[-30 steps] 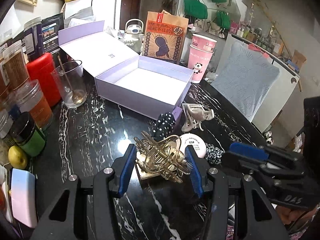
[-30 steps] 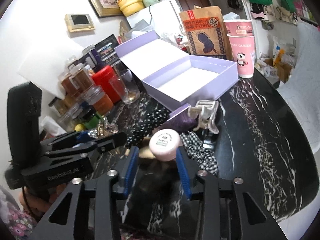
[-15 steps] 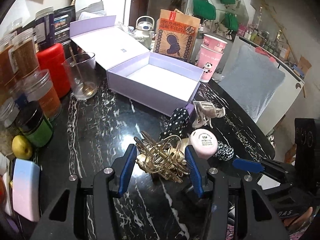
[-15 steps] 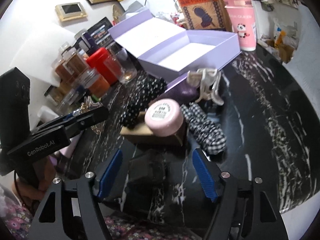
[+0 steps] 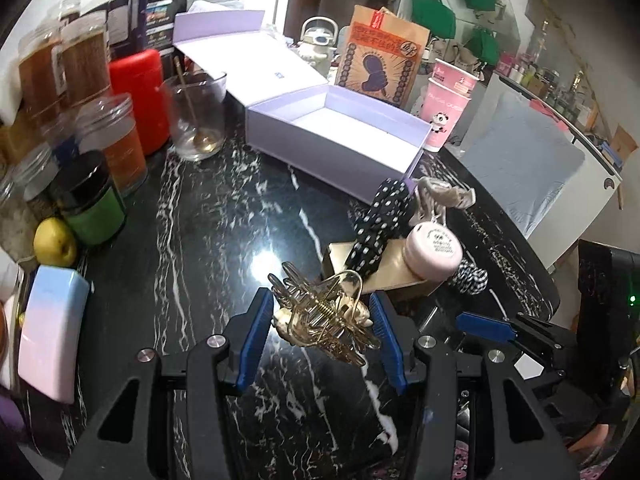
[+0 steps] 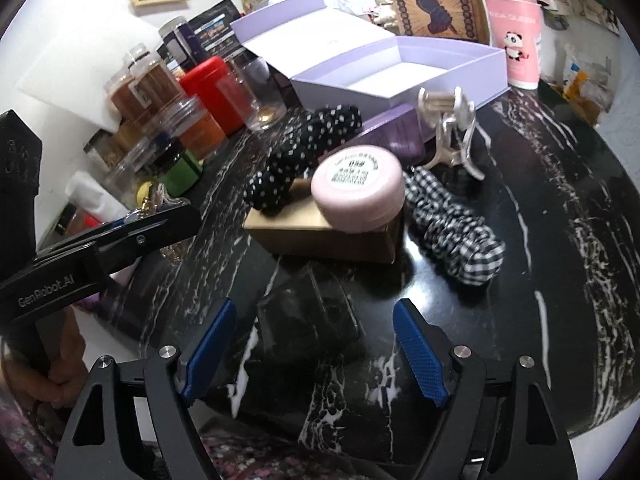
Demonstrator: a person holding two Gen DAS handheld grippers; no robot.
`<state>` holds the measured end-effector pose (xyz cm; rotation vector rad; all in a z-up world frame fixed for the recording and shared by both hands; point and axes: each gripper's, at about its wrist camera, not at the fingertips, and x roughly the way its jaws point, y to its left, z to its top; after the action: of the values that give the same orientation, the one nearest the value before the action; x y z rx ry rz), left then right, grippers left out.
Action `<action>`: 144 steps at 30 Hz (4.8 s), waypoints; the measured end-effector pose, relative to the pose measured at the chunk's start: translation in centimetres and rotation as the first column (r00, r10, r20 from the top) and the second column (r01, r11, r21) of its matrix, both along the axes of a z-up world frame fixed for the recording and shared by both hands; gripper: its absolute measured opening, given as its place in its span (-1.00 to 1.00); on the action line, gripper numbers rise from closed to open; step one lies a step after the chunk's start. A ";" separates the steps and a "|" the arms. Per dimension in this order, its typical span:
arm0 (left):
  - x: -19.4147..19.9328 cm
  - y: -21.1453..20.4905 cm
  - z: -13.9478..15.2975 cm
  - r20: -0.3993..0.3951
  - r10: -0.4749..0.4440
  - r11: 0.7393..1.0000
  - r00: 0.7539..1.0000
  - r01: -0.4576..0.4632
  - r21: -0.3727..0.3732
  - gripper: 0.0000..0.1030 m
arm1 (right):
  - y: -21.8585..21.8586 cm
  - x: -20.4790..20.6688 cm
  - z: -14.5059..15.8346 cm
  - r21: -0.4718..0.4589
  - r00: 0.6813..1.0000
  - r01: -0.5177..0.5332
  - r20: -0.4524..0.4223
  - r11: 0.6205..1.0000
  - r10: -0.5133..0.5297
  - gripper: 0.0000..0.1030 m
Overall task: Organize rigid objects
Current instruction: 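Lift both clips and carry them toward the lavender box, then lower both clips into the lavender box and open both grippers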
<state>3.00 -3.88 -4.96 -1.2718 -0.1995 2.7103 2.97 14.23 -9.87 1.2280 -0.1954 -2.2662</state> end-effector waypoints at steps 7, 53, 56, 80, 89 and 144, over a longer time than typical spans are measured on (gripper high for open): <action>0.2 -0.6 -0.9 0.026 0.012 1.000 1.000 -0.012 0.005 -0.04 | -0.9 0.2 -0.5 0.032 0.999 -0.011 -0.029 0.999 0.012 0.58; -4.6 1.7 3.2 -0.054 -0.079 0.997 0.995 0.080 0.008 -0.04 | 1.3 -0.6 7.1 0.035 0.970 0.031 -0.244 0.999 -0.021 0.13; -5.3 1.8 3.1 -0.045 -0.088 0.996 0.995 0.089 0.006 -0.04 | 1.2 -1.4 7.4 0.035 0.970 0.025 -0.244 0.999 -0.015 0.13; -12.7 2.4 4.0 -0.040 -0.144 0.990 0.989 0.144 -0.002 -0.04 | 0.6 -10.3 8.4 0.020 0.969 0.023 -0.245 1.000 -0.017 0.13; -15.5 3.1 5.4 -0.099 -0.162 0.985 0.982 0.155 -0.073 -0.04 | 0.9 -14.2 9.5 0.052 0.968 0.030 -0.251 0.998 -0.017 0.13; -34.1 4.7 -1.0 0.191 -0.165 0.974 0.968 0.190 -0.120 -0.04 | 1.5 -33.6 6.5 0.197 0.994 0.011 -0.106 0.980 0.010 0.13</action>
<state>-31.05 0.79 -5.93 -1.4949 0.0827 2.4953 -30.60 15.72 -3.36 1.1987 0.0718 -2.3901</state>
